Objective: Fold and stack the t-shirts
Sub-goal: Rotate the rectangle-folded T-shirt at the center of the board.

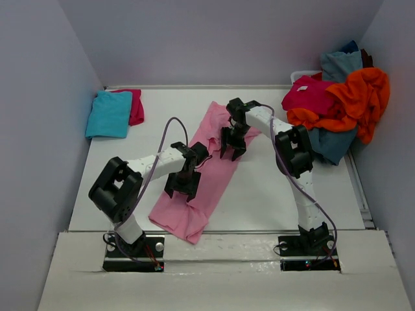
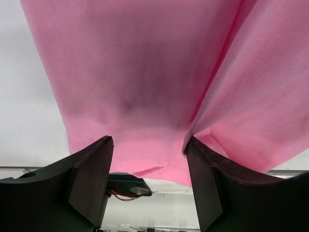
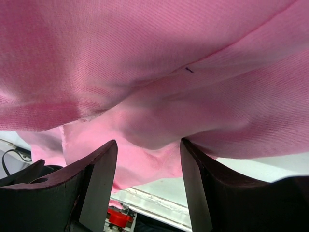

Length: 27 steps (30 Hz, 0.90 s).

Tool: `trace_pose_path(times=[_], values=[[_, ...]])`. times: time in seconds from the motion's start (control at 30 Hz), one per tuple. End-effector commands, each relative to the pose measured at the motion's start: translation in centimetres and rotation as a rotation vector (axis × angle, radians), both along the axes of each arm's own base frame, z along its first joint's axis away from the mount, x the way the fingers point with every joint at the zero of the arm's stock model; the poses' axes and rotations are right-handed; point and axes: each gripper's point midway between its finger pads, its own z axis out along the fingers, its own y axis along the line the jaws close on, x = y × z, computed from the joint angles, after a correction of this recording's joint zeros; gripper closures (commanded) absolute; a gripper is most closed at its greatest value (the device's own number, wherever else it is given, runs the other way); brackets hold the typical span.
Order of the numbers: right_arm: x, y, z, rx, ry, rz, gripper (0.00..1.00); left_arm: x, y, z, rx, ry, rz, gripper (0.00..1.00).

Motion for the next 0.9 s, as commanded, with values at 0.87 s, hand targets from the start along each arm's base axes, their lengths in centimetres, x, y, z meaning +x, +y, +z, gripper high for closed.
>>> trace_pose_path(times=[0.87], values=[[2.6,-2.1,-2.1,-0.075,-0.074,-0.049,0.39,1.5,0.7,5.1,0.005,-0.141,0.029,0.27]])
